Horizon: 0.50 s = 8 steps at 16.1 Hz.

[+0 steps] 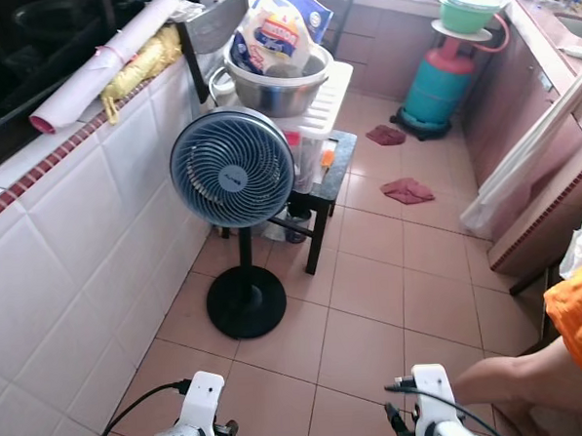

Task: Setting the table

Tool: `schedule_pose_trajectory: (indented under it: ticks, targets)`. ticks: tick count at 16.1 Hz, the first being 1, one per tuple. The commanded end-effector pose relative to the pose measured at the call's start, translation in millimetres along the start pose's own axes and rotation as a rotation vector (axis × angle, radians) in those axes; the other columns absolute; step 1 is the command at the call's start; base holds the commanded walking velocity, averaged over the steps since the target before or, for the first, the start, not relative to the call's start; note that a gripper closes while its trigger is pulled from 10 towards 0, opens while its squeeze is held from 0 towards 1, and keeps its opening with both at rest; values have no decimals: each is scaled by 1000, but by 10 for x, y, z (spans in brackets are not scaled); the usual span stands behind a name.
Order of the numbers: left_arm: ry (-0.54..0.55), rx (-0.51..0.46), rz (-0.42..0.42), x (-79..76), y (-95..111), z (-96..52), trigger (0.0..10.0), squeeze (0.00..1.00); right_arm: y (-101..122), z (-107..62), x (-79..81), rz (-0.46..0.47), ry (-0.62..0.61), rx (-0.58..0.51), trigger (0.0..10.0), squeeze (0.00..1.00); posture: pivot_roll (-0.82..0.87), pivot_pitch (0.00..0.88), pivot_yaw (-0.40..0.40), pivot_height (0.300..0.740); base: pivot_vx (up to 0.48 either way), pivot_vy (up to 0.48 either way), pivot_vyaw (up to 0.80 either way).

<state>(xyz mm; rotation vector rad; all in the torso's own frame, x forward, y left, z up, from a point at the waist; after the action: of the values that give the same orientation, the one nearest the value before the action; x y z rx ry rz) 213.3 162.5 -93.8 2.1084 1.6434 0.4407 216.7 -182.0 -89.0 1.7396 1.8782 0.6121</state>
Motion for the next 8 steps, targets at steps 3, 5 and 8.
schedule_pose_trajectory:
  ticks: [3,5,8]
  targets:
    - [-15,20,53,-38,-46,3,10000,0,-17,2,38,-29,11,16,10000,0,292,27,-166,740,0,0,0]
    - [-18,19,39,-17,-66,-4,10000,0,-117,-19,1,-54,7,46,10000,0,306,34,-170,740,0,0,0]
    - [-16,32,38,38,-140,-24,10000,0,-226,-45,-52,-68,-8,86,10000,0,314,40,-167,740,0,0,0]
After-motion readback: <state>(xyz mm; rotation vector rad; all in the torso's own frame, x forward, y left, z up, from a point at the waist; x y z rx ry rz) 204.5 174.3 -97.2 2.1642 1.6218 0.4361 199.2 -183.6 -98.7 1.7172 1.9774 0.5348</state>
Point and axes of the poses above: a point about 5 cm out from each wrist's last joint towards the gripper, its own z axis pointing out of the wrist towards the gripper, its own y axis along the axis of the wrist's last joint, x = y × z, the point moved 2 cm from there along z, pointing out of the wrist towards the gripper, and after that the axes turned 4 degrees about -z, right-handed, at the moved point
